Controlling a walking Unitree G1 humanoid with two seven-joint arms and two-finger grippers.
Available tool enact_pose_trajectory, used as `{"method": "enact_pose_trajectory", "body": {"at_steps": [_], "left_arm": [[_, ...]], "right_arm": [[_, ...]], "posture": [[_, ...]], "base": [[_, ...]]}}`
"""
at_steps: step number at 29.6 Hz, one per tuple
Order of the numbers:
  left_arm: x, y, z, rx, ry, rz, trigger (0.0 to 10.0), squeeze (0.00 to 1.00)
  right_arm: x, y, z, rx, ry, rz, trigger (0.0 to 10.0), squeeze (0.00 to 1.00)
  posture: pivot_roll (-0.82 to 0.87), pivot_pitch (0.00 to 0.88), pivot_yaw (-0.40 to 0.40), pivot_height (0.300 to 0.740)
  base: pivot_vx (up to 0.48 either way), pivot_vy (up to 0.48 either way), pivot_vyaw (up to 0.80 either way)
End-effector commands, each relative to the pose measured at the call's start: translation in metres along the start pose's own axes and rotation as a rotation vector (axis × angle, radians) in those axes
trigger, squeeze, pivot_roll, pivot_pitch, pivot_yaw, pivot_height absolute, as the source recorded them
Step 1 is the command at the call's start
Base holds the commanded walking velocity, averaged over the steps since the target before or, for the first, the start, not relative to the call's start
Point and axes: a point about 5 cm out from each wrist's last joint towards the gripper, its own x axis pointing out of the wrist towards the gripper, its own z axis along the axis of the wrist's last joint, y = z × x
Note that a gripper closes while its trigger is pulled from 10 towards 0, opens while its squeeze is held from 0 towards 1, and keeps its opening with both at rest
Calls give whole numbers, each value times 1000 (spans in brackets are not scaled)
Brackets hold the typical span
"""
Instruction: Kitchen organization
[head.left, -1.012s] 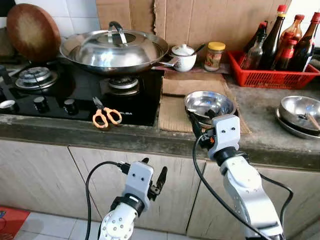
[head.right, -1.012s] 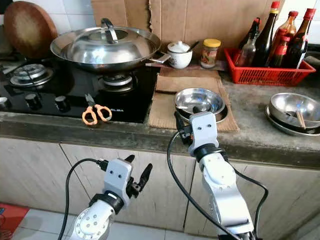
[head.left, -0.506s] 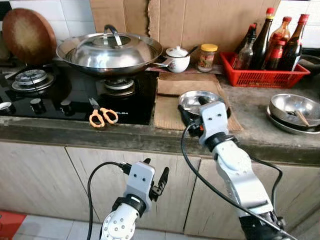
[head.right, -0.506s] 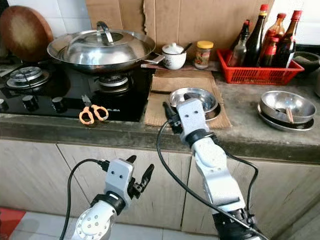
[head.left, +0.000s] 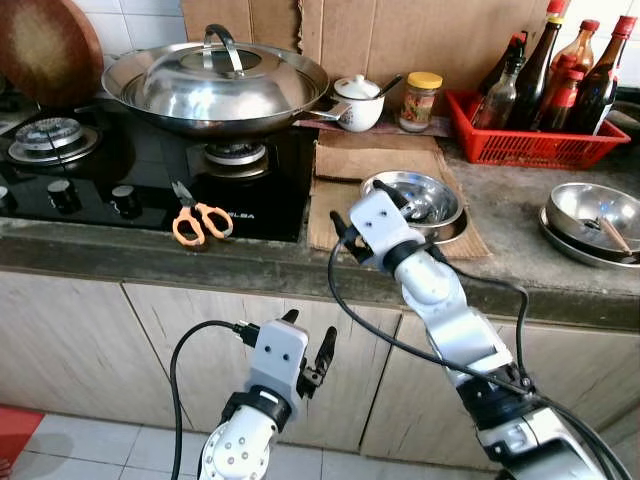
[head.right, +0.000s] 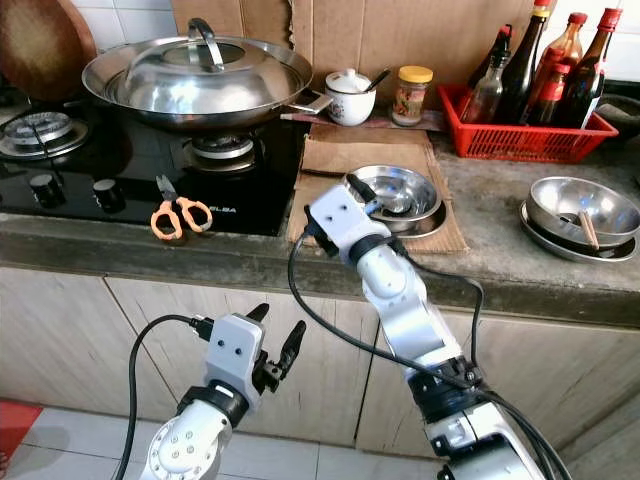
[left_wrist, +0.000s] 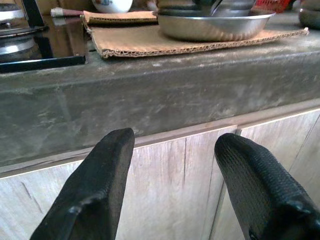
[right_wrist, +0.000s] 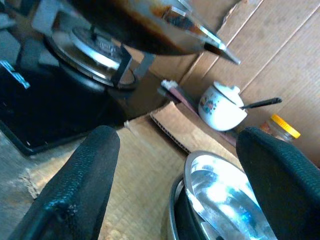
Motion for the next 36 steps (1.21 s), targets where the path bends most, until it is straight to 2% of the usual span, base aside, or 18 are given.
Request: {"method": "enact_pose_trajectory", "body": {"at_steps": [1,6,10,15,16,17,18,21,22,23,24,36], "left_arm": [[-2,-5,11,-9,-62,-30,10000,0],[-4,-14,14,-19,-88,-72,10000,0],[-4,-15,16,-23,-104,-76,10000,0],[-4,-15,16,-21,-107,-82,10000,0],[-4,-15,16,-21,-107,-83,10000,0],[-4,-15,16,-21,-107,-83,10000,0],[-4,-15,17,-21,-108,-83,10000,0],[-3,-15,17,-20,-109,-82,10000,0],[-3,-15,17,-20,-110,-80,10000,0],[-3,-15,17,-20,-110,-79,10000,0],[-3,-15,17,-19,-110,-78,10000,0],[-1,-14,17,-16,-113,-73,10000,0]], "right_arm": [[4,-5,1,-39,2,-32,10000,0],[13,-7,-3,-52,36,-39,10000,0],[16,-11,-8,-62,72,-61,10000,0],[18,-9,-11,-76,83,-47,10000,0],[18,-9,-12,-78,84,-50,2000,0],[19,-9,-12,-77,85,-51,745,0],[19,-9,-11,-76,84,-55,0,0],[21,-9,-10,-74,82,-55,0,0],[22,-9,-9,-72,80,-55,2000,0],[22,-9,-9,-72,79,-55,2000,0],[23,-10,-9,-75,77,-57,10000,0],[27,-15,-7,-87,81,-61,10000,0]], "posture": [[74,57,-94,740],[75,58,-97,740],[73,54,-98,740],[71,58,-97,740],[69,59,-96,740],[69,59,-96,740],[69,60,-96,740],[68,59,-97,740],[68,59,-94,740],[68,59,-94,740],[67,59,-96,740],[67,62,-93,740]], "base": [[0,0,0],[0,0,0],[0,0,0],[0,0,0],[0,0,0],[0,0,0],[0,0,0],[0,0,0],[0,0,0],[0,0,0],[0,0,0],[0,0,0]]}}
